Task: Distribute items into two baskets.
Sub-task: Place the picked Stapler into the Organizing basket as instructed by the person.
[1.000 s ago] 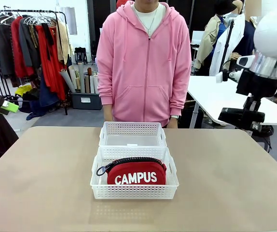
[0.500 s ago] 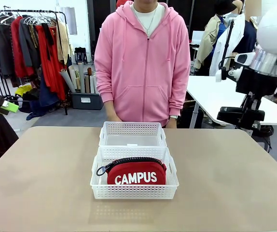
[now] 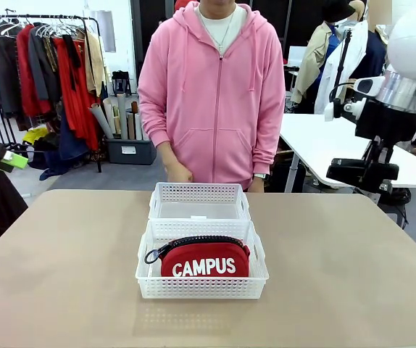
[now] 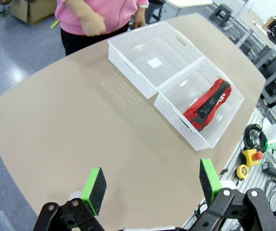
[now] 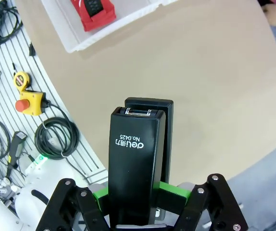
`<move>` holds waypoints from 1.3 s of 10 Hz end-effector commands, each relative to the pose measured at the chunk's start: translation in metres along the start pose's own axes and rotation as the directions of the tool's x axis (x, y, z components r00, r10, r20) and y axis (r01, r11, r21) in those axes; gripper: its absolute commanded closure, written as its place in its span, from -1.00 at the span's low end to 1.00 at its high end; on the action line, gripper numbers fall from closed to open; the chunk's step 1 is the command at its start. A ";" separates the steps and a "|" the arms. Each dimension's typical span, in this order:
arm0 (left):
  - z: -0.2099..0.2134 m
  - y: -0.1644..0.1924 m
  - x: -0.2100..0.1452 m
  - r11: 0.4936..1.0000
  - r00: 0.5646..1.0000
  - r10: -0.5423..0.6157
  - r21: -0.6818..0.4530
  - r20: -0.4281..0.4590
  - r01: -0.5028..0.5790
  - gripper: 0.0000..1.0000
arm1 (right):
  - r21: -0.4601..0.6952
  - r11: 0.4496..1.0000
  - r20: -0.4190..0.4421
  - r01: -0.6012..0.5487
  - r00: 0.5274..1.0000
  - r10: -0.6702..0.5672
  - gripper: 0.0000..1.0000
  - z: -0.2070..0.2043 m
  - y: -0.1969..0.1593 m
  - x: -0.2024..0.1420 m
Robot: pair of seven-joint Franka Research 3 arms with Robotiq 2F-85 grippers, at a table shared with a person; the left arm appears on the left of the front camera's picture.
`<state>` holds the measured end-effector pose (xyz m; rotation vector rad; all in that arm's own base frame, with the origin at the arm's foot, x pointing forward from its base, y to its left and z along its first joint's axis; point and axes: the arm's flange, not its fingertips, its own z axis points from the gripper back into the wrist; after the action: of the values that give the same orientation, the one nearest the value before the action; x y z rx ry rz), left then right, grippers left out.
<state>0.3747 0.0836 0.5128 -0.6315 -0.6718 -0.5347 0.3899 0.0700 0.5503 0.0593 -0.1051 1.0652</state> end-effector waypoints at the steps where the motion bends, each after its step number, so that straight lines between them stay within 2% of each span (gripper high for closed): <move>1: 0.000 0.000 0.000 1.000 1.000 -0.002 -0.010 0.016 0.002 -1.00 | -0.016 1.000 -0.003 0.015 1.000 -0.015 1.00 0.001 0.003 0.000; 13: 0.000 0.000 0.000 1.000 1.000 -0.002 -0.010 0.016 0.002 -1.00 | -0.016 1.000 -0.003 0.015 1.000 -0.015 1.00 0.001 0.003 0.000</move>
<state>0.3747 0.0836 0.5128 -0.6316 -0.6717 -0.5348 0.3899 0.0700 0.5503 0.0593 -0.1051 1.0651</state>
